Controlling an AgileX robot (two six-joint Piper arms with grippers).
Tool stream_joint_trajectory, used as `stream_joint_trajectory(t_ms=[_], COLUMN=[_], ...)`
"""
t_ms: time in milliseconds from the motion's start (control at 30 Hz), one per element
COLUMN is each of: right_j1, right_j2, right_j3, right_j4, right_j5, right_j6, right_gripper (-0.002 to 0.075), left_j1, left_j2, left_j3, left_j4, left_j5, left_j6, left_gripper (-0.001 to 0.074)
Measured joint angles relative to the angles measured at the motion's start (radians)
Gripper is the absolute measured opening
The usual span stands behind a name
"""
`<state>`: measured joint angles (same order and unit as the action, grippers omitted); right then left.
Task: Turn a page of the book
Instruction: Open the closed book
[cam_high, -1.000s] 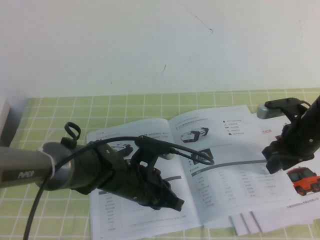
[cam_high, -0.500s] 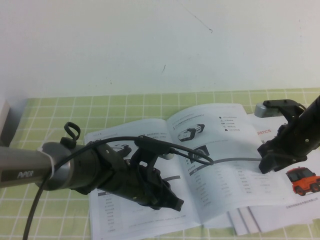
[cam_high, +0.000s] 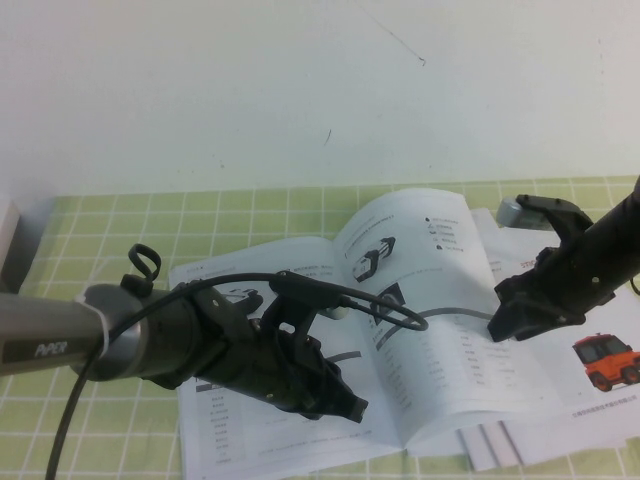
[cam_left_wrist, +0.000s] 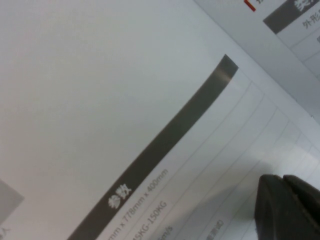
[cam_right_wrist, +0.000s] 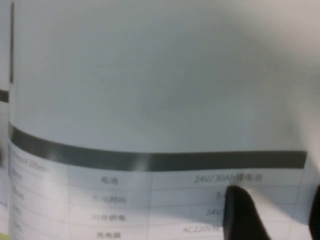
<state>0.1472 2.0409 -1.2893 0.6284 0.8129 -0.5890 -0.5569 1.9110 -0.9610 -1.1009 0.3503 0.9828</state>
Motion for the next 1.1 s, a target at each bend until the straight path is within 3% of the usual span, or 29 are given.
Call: stream_joint_trajectory(t_ms=[500,900,1100], right_j1=[0.015,0.043,0.045], right_j2=[0.086,0.100,0.100], right_j3=[0.001,0.001,0.001], right_j4=[0.445,0.570,0.577], right_j5=[0.114,0.146,0.172], right_j6=[-0.269,-0.367,-0.390], right_gripper=[0.0291,0.0291,0.0291], left_j1=[0.000,-0.002,0.001], left_j2=[0.000,-0.066,-0.221], left_j3=[0.000,0.014,0.020], left_j4=[-0.002,0.041,0.068], left_j5=[0.000,-0.105,-0.199], left_j6=[0.000,0.023,0.026], left_gripper=[-0.0004,-0.0004,-0.0004])
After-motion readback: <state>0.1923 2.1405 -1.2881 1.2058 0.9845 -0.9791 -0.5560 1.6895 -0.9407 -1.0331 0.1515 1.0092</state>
